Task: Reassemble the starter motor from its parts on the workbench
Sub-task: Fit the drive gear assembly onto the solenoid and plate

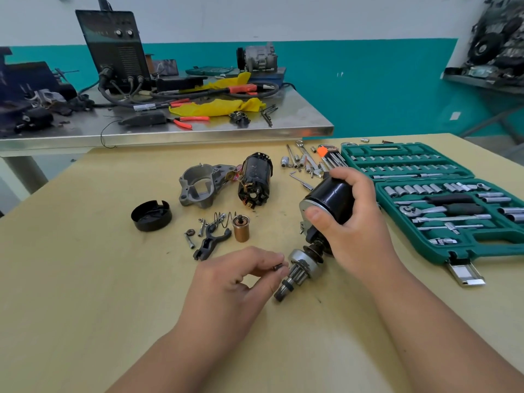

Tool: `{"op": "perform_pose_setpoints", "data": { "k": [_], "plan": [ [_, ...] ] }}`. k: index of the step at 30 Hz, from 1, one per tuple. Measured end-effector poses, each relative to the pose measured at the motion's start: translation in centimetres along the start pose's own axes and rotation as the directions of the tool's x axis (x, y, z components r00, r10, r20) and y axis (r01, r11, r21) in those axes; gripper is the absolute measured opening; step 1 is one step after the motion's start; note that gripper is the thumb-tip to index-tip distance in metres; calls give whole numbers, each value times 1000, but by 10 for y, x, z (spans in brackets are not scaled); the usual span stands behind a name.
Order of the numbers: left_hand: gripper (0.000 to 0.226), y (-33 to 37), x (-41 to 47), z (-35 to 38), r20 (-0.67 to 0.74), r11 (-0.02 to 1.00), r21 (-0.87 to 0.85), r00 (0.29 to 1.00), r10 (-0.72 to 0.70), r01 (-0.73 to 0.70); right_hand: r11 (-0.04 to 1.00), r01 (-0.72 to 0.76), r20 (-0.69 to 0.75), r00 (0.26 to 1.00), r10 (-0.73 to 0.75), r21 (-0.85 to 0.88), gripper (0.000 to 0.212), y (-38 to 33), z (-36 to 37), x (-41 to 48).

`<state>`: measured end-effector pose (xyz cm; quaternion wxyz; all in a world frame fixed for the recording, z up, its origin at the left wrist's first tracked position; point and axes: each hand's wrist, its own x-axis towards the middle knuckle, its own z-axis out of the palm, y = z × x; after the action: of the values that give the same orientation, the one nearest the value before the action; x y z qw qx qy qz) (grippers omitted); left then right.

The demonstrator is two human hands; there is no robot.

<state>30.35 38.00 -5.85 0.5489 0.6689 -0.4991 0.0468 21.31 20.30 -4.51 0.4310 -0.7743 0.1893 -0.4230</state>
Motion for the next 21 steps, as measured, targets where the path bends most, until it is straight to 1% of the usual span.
{"op": "perform_pose_setpoints", "data": {
  "k": [2,5,8,11,14,18,19,21],
  "plan": [
    [5,0,0,0,37,999,28,998,-42,41,1000,-3,-4,1000,3,4,56,0,0,0],
    [12,1,0,0,83,985,77,983,-161,155,1000,-10,-8,1000,10,4,56,0,1,0],
    [10,-1,3,-1,98,951,105,949,-301,291,1000,-23,-9,1000,23,-6,58,0,1,-1],
    [18,-7,5,-5,141,913,158,906,-399,377,1000,-13,-12,1000,13,-14,58,2,1,-1],
    [22,-9,6,-4,140,897,236,900,-413,374,1000,-22,-14,1000,22,-17,59,1,1,-1],
    [19,-13,7,-2,117,889,247,899,-422,385,999,-30,-14,999,29,-32,59,0,1,-2],
    [18,-14,7,-2,127,885,273,898,-422,377,999,-29,-15,999,28,-34,59,0,1,-2],
    [21,-15,8,-2,199,866,394,891,-407,308,999,-30,-18,999,30,-32,58,0,1,-1]
  ]
}}
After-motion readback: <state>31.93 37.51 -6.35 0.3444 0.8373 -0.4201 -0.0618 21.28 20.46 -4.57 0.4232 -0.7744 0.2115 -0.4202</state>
